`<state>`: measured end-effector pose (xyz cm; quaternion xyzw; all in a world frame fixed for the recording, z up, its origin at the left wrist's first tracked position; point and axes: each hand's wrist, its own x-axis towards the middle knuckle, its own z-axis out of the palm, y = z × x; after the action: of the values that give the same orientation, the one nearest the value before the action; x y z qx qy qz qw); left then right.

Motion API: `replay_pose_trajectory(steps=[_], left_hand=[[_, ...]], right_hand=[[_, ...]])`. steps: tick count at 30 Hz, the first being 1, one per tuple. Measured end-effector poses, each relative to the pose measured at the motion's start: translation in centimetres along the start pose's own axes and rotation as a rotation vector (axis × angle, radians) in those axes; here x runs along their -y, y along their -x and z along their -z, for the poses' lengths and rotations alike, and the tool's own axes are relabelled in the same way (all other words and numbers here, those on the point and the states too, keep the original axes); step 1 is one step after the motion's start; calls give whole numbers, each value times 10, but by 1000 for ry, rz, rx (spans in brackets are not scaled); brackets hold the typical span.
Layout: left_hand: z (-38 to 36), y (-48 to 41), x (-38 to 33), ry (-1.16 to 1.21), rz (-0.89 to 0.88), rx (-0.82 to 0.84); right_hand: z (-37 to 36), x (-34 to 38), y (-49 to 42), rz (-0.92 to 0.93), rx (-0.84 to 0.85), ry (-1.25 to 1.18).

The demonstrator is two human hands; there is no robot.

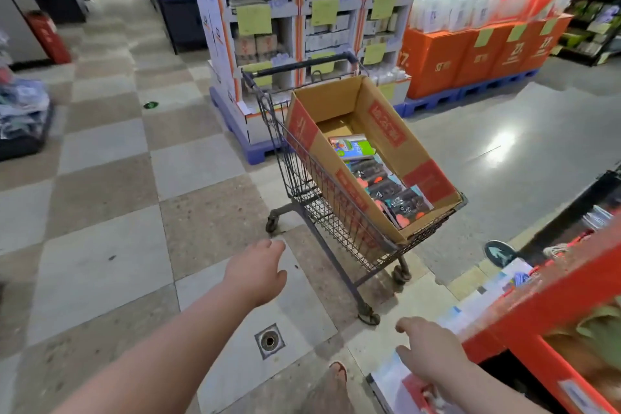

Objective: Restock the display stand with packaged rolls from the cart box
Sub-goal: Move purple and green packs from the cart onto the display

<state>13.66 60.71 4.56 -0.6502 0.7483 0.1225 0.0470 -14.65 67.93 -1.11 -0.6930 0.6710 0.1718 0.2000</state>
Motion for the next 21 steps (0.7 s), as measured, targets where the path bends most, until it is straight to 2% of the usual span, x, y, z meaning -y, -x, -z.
replay_pose_trajectory(steps=[5,12,21], left_hand=[[0,-56,15,-38,-27,43],[1,-143,28,-111,-48,190],[15,-240,9,-224,-123,232]], right_hand=[[37,3,-61,-12,-34,-19],[125,-11,-165,-28,-150,-71],[218,-41,-260,-33,-239,-73]])
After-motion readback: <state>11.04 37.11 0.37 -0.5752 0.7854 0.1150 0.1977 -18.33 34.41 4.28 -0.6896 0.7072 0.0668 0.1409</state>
